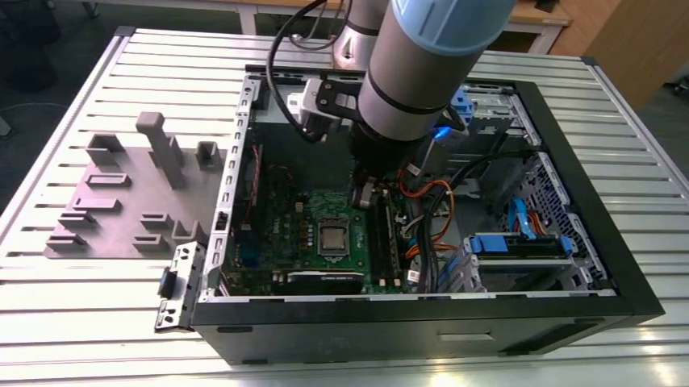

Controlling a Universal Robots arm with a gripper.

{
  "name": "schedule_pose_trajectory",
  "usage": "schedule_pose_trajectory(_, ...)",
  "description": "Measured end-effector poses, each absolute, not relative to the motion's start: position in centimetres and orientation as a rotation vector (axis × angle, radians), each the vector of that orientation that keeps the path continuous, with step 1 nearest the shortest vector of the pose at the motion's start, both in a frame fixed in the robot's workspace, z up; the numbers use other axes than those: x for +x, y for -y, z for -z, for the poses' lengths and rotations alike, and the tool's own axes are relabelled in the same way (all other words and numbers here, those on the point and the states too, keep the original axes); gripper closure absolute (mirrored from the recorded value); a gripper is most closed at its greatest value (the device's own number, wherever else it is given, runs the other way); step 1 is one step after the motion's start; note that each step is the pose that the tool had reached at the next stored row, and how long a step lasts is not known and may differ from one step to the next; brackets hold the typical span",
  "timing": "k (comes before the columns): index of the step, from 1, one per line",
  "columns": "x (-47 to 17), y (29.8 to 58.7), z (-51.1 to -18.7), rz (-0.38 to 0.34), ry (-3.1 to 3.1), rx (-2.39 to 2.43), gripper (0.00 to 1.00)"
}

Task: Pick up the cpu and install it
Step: 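Install the first cpu locking lever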

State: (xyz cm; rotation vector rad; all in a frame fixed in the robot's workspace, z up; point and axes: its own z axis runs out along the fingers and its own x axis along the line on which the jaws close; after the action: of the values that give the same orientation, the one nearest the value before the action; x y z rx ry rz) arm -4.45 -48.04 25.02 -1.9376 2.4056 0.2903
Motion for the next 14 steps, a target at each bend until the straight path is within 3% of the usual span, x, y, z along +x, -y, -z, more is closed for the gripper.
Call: schedule_pose_trajectory(14, -4.65, 48.13, -25.02, -0.27, -2.39, -1.936, 0.89)
